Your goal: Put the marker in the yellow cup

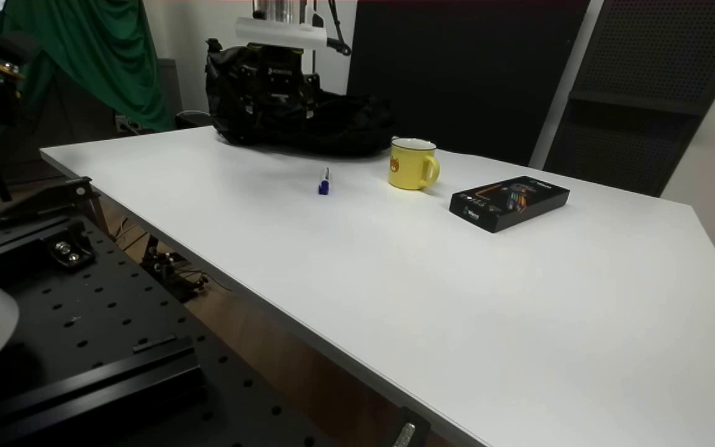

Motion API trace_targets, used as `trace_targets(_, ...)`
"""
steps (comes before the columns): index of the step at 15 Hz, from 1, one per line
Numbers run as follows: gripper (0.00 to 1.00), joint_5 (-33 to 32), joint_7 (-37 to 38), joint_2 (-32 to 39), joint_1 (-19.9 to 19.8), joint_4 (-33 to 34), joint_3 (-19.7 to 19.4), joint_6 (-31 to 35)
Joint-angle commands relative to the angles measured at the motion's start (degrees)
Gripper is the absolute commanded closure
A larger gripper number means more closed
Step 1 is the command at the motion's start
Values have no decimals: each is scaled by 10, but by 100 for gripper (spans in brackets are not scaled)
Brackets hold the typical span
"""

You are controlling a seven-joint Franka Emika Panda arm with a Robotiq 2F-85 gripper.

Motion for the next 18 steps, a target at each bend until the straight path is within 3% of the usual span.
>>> trace_targets(1, 0, -30, 15, 70, -3, 70, -5, -19)
trace_targets(14, 0, -66, 21, 194, -8, 200, -42, -62)
trace_targets(15, 25, -69, 26, 199, -5, 206, -46, -69)
trace_targets(16, 25, -70, 28, 204, -5, 211, -48, -75)
trace_targets(18, 40, -71, 35, 209, -3, 221, -53, -87)
